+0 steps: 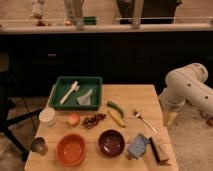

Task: Place towel in purple bowl

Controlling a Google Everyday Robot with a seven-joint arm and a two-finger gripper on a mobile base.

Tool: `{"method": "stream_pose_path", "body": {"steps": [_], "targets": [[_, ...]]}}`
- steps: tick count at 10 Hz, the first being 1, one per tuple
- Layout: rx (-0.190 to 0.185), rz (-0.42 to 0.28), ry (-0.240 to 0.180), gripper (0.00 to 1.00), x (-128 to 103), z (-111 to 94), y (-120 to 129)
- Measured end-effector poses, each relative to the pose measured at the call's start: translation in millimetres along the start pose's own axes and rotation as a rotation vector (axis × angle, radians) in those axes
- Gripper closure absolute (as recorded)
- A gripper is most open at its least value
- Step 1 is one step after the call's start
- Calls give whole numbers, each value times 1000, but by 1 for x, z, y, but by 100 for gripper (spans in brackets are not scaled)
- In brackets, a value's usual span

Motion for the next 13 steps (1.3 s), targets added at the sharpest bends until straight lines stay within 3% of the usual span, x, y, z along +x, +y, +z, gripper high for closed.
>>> {"method": "stream_pose_path", "body": {"steps": [1,3,4,9,11,13], "targets": [[9,-29,-19,20,-2,-3,-4],[25,-197,-82,20,-10,-7,-14],[38,-347,-136,20,-19,-9,-19],[82,-798,-311,20,-36,-16,-21],[99,-893,-342,20,-38,-18,-20],[104,-918,-351,20,-39,-18,-20]]}}
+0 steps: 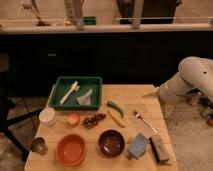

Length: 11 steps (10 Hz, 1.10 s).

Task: Place towel in purple bowl

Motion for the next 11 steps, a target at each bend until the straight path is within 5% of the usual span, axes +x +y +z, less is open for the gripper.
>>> {"method": "stream_pose_path", "body": {"steps": [5,11], "targets": [[20,-6,9,20,0,4,-2],[64,-118,1,20,-10,33,-34]]}}
